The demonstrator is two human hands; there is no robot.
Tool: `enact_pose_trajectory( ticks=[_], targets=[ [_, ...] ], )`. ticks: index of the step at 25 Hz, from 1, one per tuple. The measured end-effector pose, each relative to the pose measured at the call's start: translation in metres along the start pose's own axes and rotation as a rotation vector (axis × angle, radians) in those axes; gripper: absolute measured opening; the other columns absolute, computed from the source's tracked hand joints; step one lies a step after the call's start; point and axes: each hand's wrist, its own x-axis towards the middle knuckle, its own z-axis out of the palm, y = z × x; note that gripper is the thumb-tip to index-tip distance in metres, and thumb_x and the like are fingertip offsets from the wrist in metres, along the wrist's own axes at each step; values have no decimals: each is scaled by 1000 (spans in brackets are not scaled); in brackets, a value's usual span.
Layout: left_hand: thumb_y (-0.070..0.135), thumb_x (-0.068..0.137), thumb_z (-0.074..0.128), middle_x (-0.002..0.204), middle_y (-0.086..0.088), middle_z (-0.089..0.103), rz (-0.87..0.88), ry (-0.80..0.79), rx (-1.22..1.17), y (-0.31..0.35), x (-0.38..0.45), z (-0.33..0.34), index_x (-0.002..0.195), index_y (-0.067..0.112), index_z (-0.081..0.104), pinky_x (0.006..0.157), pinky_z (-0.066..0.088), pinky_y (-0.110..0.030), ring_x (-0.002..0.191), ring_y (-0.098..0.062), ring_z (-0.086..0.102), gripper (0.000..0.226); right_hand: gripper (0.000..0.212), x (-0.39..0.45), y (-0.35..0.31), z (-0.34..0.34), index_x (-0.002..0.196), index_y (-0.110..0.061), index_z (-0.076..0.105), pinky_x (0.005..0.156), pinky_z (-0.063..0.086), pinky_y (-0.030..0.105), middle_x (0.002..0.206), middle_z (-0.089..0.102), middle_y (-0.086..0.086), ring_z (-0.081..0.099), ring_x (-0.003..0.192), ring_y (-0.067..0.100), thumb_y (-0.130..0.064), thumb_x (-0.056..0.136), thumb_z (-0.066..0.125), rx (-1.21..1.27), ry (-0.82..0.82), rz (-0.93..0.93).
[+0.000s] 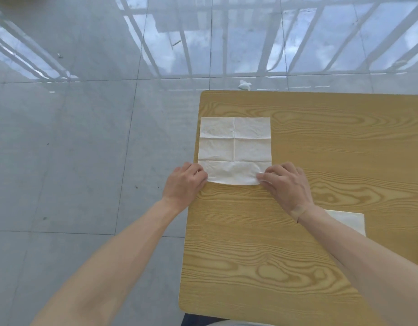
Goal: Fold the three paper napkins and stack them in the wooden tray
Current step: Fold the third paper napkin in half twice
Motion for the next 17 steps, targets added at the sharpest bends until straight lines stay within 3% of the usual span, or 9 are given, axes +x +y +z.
enact_pose_trajectory(
  ticks=[4,9,13,15,17],
  targets=[
    [14,92,66,91,-5,69,55,82,-35,7,-12,12,84,9,70,63,53,-40,80,-27,63,10,11,-26,4,8,94,-24,76,70,47,42,94,71,-1,60,90,31,-30,85,73,4,65,6],
    [25,97,53,95,1,67,76,70,-210,13,-20,16,89,14,68,63,51,-33,83,-18,61,21,51,-48,-3,20,115,-23,69,82,46,45,113,67,1,58,107,31,-48,71,79,-19,48,13],
    [25,98,54,95,4,66,135,45,-274,17,-25,6,90,15,67,65,44,-22,84,-14,61,18,32,-50,-6,23,108,-24,71,84,42,44,114,69,0,56,112,29,-27,76,72,-10,183,62],
    [24,97,54,95,3,67,140,10,-278,20,-29,-2,90,14,68,62,50,-28,82,-16,62,18,24,-50,-5,22,99,-24,74,84,40,42,105,72,-3,59,107,28,-15,77,72,6,245,66],
    [21,95,57,93,3,68,96,-16,-316,22,-33,-10,89,13,68,59,53,-36,81,-17,64,15,13,-55,-5,19,91,-23,76,82,39,41,92,73,-8,64,99,27,-15,82,72,43,279,59]
  ],
)
